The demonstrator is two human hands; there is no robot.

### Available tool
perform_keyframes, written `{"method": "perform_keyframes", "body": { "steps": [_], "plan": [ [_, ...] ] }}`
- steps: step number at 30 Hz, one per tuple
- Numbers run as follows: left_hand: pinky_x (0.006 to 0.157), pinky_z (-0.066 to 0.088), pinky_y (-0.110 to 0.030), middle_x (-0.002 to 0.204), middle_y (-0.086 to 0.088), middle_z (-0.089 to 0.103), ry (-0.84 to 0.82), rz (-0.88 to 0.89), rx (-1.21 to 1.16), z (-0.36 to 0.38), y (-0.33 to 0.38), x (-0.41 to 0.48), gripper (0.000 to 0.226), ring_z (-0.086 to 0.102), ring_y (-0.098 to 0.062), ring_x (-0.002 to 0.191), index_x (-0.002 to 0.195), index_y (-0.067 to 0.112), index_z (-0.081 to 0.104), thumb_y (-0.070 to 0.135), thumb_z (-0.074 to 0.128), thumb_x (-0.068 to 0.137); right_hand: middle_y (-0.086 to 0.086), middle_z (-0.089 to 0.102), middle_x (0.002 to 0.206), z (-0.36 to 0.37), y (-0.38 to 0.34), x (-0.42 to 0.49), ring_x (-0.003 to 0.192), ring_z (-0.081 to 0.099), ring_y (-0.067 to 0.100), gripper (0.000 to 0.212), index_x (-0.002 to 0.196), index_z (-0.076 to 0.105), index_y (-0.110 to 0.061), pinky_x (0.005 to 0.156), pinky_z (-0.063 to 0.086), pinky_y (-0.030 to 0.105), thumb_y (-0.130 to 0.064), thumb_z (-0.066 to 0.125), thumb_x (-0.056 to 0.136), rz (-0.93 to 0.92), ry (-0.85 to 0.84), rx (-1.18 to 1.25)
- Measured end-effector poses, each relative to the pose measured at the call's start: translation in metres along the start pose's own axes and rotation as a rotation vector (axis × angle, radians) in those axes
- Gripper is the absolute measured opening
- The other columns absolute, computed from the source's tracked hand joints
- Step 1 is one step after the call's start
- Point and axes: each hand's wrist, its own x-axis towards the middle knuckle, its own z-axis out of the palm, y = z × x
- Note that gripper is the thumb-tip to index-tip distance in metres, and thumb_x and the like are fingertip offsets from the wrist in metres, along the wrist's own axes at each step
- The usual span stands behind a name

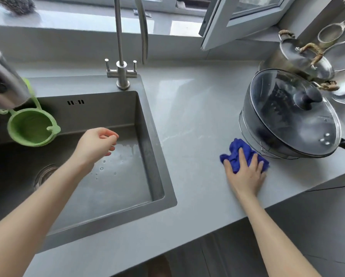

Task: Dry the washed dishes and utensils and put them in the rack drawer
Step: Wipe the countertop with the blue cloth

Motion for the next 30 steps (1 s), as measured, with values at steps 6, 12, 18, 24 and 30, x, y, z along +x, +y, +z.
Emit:
{"method": "perform_keyframes", "body": {
  "steps": [6,12,18,24,30],
  "plan": [
    [0.077,0.053,-0.035,0.085,-0.008,0.065,0.034,-0.061,-0.032,0.005,-0.004,0.023,0.016,0.063,-0.023,0.082,0.093,0.011,0.066,0.009,0.050,0.091,0.022,0.027,0.152,0.014,-0.109,0.038,0.138,0.022,0.047,0.053,0.142,0.043,-0.021,0.112,0.012,0.054,-0.025,0.039,0.090,-0.150,-0.006,0.090],
    [0.074,0.053,-0.031,0.087,-0.008,0.067,0.091,-0.096,-0.068,-0.015,-0.017,0.033,0.019,0.065,-0.021,0.082,0.084,0.018,0.066,0.011,0.049,0.090,0.028,0.058,0.124,0.028,-0.183,-0.034,0.111,0.054,0.054,0.054,0.111,0.070,-0.016,0.093,0.041,0.066,-0.022,0.034,0.072,-0.559,0.035,0.230],
    [0.068,0.051,-0.026,0.088,-0.009,0.066,0.102,-0.096,-0.060,-0.022,-0.023,0.024,0.021,0.064,-0.020,0.081,0.082,0.020,0.064,0.010,0.048,0.091,0.026,0.055,0.128,0.002,-0.218,-0.082,0.118,0.053,0.043,0.046,0.107,0.070,-0.009,0.102,0.042,0.049,-0.006,0.038,0.074,-0.668,-0.114,0.653],
    [0.066,0.051,-0.024,0.086,-0.009,0.066,0.109,-0.094,-0.089,-0.024,-0.022,0.021,0.021,0.063,-0.021,0.081,0.082,0.018,0.064,0.008,0.048,0.090,0.017,0.052,0.132,-0.029,-0.139,0.017,0.123,0.049,0.026,0.050,0.120,0.062,-0.007,0.098,0.030,0.016,-0.009,0.039,0.075,-0.298,0.125,0.775],
    [0.066,0.050,-0.023,0.083,-0.007,0.064,0.157,-0.121,-0.120,-0.026,-0.024,0.027,0.019,0.062,-0.018,0.074,0.082,0.017,0.064,0.009,0.049,0.092,0.024,0.035,0.147,0.014,-0.100,0.109,0.136,0.031,0.038,0.047,0.130,0.055,-0.010,0.108,0.028,0.045,-0.004,0.045,0.085,-0.125,0.124,0.418]
  ]
}}
